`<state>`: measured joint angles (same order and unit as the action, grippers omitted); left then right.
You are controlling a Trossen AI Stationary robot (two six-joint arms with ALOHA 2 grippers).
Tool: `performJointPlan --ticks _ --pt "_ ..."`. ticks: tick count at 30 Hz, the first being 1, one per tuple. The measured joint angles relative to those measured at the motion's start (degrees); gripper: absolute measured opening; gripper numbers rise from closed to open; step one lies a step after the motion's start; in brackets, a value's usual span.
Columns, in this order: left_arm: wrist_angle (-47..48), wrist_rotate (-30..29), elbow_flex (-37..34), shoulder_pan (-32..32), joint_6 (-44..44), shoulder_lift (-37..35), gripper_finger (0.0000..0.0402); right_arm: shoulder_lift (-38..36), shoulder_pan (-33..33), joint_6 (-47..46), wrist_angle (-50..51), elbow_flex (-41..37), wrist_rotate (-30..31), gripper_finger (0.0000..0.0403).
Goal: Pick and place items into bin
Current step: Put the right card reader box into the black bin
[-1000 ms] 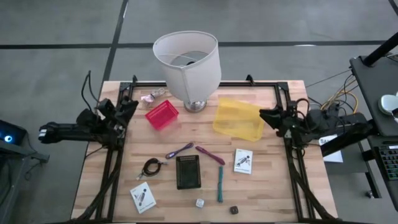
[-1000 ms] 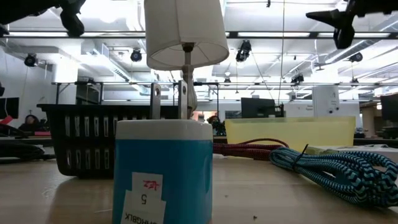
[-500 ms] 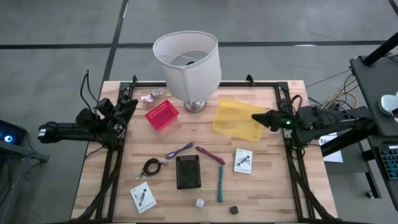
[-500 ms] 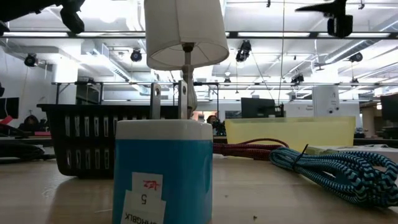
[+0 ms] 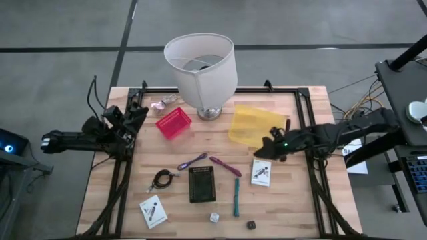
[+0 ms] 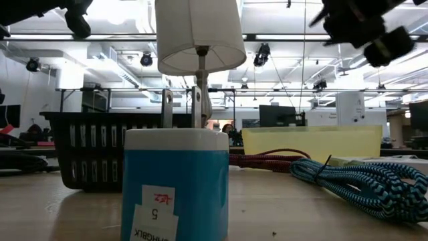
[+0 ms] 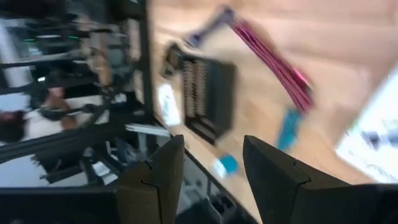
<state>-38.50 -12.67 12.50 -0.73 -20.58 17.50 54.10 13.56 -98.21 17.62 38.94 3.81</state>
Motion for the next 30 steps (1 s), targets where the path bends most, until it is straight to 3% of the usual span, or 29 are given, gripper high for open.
performJointPlan --ticks 12,30 --pt "0.0 0.0 -1.5 0.0 0.0 -0.1 0.0169 7.9 9.5 -20.9 13.1 0.0 -1.3 0.0152" --pt "0.1 0.0 -1.7 0.0 0.5 -0.1 0.0169 23.3 10.8 -22.9 20.8 0.0 -0.7 0.0130"
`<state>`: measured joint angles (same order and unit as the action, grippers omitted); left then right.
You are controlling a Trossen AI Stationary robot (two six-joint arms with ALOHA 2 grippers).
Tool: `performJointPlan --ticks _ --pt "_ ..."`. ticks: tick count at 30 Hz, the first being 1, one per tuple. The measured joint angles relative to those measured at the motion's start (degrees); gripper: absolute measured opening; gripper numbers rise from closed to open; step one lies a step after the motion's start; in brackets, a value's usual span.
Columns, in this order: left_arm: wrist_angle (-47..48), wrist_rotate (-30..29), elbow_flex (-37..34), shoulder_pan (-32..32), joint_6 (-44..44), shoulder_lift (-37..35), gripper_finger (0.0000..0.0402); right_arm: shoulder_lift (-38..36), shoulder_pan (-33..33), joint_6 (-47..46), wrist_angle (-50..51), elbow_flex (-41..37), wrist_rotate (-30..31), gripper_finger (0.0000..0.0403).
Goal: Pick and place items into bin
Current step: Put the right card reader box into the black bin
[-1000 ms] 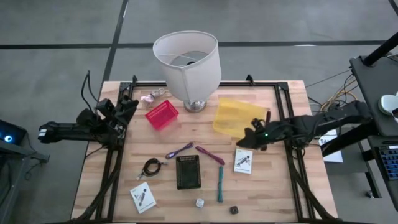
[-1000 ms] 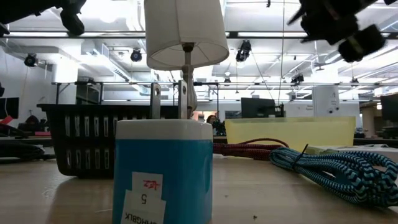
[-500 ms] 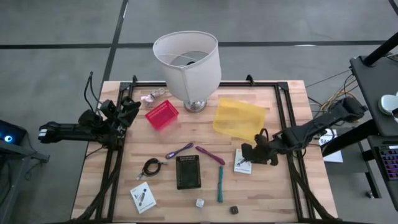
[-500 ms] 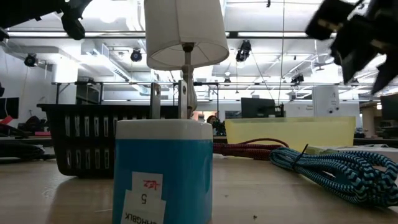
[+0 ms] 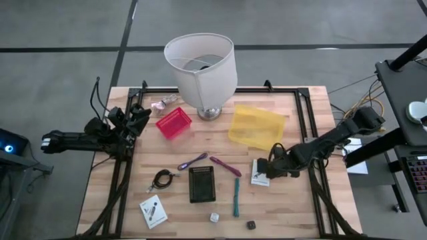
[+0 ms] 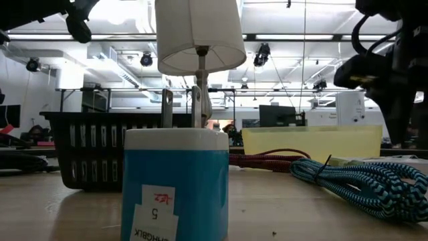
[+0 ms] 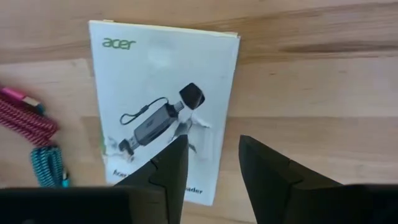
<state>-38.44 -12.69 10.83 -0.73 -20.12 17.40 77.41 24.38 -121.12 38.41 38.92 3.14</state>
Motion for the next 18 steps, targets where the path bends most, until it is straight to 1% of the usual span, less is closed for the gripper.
performJointPlan --ticks 7,18 --pt "0.0 0.0 0.0 0.0 0.0 0.0 0.0169 2.5 0.0 0.0 -0.5 0.0 0.0 0.0118" --pt "0.0 0.0 0.0 0.0 0.0 0.0 0.0169 5.2 0.0 0.0 -3.0 0.0 0.0 0.0122"
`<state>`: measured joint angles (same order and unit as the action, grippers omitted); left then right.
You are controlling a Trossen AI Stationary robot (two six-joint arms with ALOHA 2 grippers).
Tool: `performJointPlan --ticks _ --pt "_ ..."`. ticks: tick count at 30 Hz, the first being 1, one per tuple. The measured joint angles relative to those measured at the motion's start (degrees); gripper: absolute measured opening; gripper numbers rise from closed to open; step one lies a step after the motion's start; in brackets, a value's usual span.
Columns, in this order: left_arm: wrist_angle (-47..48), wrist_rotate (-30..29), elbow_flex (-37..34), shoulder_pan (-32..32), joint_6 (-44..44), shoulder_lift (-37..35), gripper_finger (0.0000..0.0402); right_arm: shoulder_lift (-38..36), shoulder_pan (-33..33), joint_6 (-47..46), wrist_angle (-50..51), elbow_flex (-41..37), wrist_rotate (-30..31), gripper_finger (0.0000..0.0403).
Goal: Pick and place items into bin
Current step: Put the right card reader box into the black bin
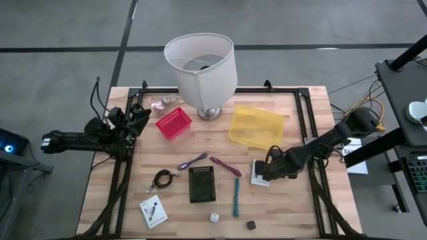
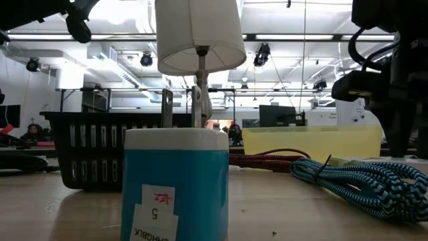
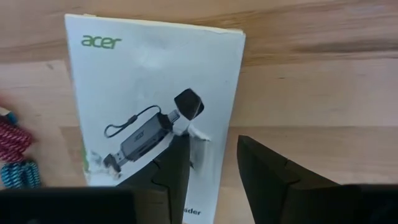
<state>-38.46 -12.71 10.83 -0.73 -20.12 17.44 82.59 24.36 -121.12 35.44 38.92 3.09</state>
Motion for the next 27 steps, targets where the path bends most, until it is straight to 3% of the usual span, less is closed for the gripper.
performJointPlan --ticks 13,27 --pt "0.0 0.0 0.0 0.0 0.0 0.0 0.0169 2.9 0.0 0.0 -1.6 0.2 0.0 0.0104" --pt "0.0 0.0 0.0 0.0 0.0 -0.1 0.0169 2.7 0.0 0.2 -1.8 0.1 -0.6 0.0014"
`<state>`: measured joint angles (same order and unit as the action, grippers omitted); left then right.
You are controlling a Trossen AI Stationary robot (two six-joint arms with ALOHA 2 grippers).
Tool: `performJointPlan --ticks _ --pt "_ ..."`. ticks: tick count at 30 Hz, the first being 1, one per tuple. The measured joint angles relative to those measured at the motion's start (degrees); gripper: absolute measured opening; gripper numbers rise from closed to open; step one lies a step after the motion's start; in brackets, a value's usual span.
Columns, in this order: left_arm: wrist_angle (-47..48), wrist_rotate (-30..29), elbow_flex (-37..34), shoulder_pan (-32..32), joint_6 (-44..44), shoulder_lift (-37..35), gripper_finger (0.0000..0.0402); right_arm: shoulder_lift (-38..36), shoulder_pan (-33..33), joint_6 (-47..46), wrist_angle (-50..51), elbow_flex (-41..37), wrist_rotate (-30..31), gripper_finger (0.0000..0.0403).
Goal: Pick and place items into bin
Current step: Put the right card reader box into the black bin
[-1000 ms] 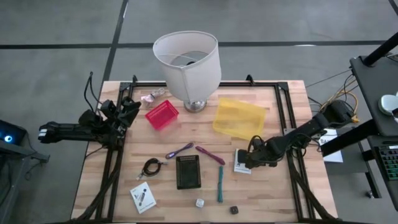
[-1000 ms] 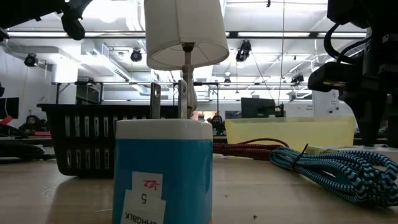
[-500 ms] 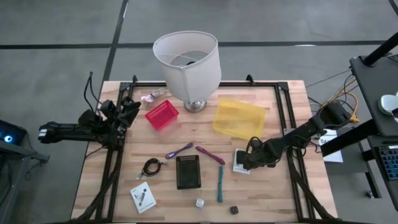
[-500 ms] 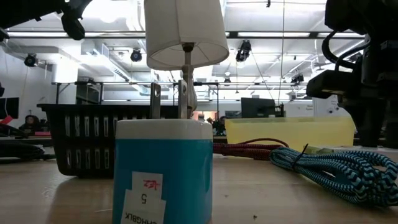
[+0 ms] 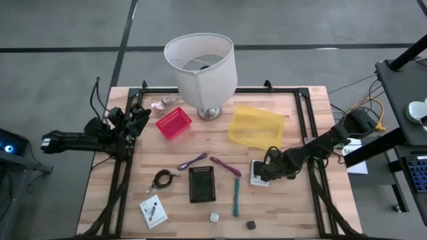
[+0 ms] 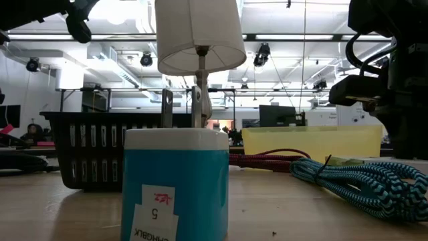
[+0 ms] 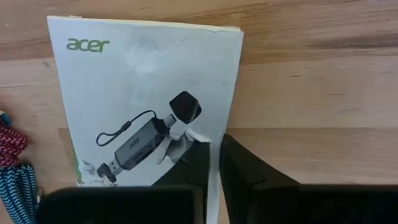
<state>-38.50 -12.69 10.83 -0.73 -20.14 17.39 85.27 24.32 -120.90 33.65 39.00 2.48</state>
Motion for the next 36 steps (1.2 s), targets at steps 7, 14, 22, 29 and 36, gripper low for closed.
performJointPlan --ticks 7,14,22,29,36 --pt "0.0 0.0 0.0 0.0 0.0 0.0 0.0169 -2.8 0.1 1.5 0.4 0.7 -0.4 0.0010" --pt "-0.1 0.0 0.0 0.0 0.0 -0.2 0.0169 -7.2 0.1 5.5 0.1 3.9 2.7 0.0009" --pt "0.0 0.0 0.0 0.0 0.0 -0.4 0.0169 -12.8 -1.5 7.2 0.3 4.7 19.0 0.0009" --pt "0.0 0.0 0.0 0.0 0.0 -0.6 0.0169 -15.8 -5.2 15.2 -2.3 4.8 20.2 0.0009" --pt "0.0 0.0 0.0 0.0 0.0 -0.7 0.0169 -15.0 -7.2 22.6 -15.6 4.8 20.2 0.0009"
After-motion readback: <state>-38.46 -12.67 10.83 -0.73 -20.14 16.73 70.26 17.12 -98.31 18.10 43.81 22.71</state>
